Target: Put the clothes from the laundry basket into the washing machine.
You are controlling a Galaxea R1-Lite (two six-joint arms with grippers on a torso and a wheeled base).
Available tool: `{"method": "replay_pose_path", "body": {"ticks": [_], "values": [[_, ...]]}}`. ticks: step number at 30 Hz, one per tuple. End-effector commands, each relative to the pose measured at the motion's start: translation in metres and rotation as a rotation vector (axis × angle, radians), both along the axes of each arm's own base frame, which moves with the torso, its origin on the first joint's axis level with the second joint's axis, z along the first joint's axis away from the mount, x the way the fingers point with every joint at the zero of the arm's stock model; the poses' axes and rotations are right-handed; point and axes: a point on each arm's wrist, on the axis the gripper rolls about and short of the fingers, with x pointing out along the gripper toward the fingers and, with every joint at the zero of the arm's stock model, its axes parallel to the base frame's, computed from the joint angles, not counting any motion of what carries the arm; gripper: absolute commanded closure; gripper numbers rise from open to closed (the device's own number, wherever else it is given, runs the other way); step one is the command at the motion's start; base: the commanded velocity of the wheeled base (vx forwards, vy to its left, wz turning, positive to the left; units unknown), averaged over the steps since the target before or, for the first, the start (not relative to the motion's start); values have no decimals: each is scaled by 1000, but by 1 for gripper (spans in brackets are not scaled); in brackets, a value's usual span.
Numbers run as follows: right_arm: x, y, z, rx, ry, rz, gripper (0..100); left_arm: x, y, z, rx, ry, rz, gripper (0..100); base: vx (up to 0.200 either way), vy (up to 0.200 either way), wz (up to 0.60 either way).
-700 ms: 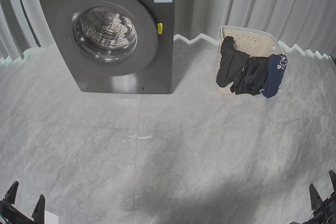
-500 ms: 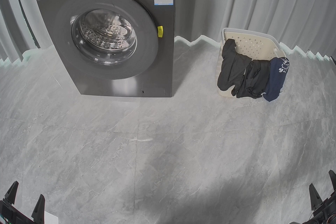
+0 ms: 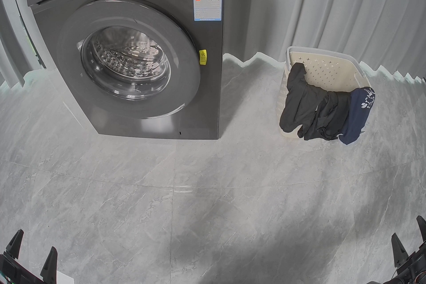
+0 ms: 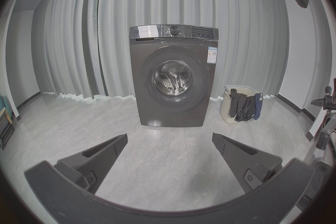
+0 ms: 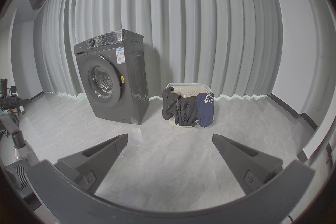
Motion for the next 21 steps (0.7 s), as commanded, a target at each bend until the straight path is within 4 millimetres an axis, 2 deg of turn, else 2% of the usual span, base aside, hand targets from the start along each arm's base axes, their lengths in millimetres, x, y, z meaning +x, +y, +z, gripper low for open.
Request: {"method": "replay_pose_path", "body": {"ticks": [1, 5, 12, 21], "values": [[1, 0, -4, 0, 13, 1, 0, 0, 0, -5, 1, 1, 0, 0, 0, 0, -600], [1, 0, -4, 0, 12, -2, 0, 0, 0, -5, -1, 1, 1, 0, 0, 0, -600], [1, 0, -4, 0, 12, 0, 0, 0, 0, -5, -7, 1, 3, 0, 0, 0, 0], [1, 0, -4, 0, 13, 0, 0, 0, 0, -5, -7, 2, 3, 0, 200, 0, 0]]}}
